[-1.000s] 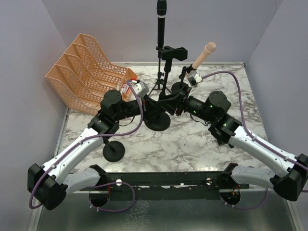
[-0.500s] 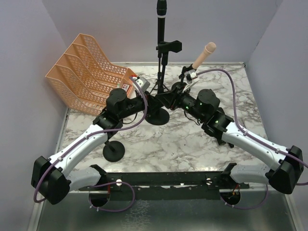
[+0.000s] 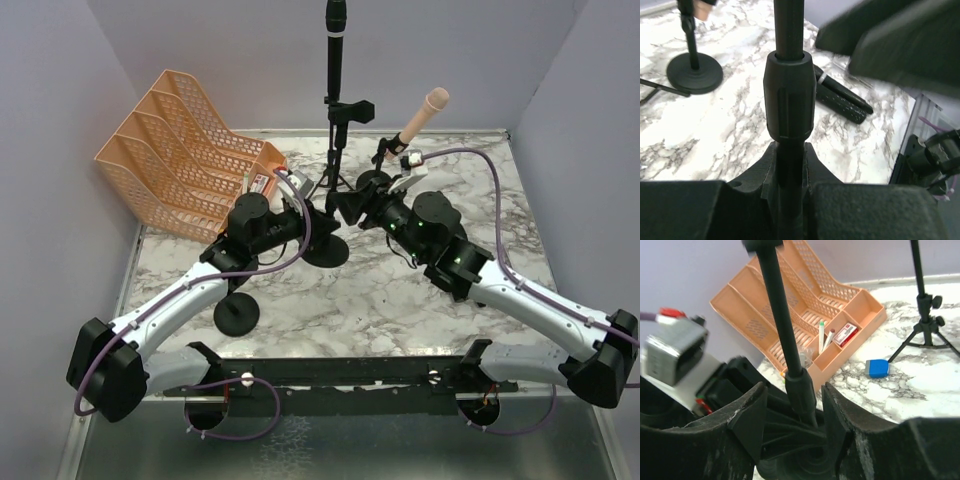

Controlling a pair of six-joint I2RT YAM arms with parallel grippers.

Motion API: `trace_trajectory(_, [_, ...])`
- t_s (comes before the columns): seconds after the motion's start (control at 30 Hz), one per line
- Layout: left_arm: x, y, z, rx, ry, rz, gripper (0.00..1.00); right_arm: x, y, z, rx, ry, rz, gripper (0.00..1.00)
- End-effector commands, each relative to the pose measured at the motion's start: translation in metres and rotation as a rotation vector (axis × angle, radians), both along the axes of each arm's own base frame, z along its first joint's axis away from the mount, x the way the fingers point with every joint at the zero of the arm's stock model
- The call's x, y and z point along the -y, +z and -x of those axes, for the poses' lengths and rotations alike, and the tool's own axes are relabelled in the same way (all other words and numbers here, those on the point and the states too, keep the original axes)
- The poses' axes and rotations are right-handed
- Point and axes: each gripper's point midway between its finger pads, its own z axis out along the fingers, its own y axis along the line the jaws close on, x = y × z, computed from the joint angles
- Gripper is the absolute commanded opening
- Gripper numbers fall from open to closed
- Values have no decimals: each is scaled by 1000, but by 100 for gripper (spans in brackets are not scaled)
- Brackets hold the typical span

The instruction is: Attach the microphones to the stand

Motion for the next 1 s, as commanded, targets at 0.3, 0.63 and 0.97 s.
trace_trajectory(0.3, [1,26,36,84,-140,63,0,16,62,-10,131,-92,5,55])
trace_trajectory(0.63, [2,25,38,69,-150,66,0,-5,91,-25,191,-81,3,54])
trace_trajectory(0.97, [0,25,42,67,-155,67,18,-2,123,-31,304,-120,-37,26])
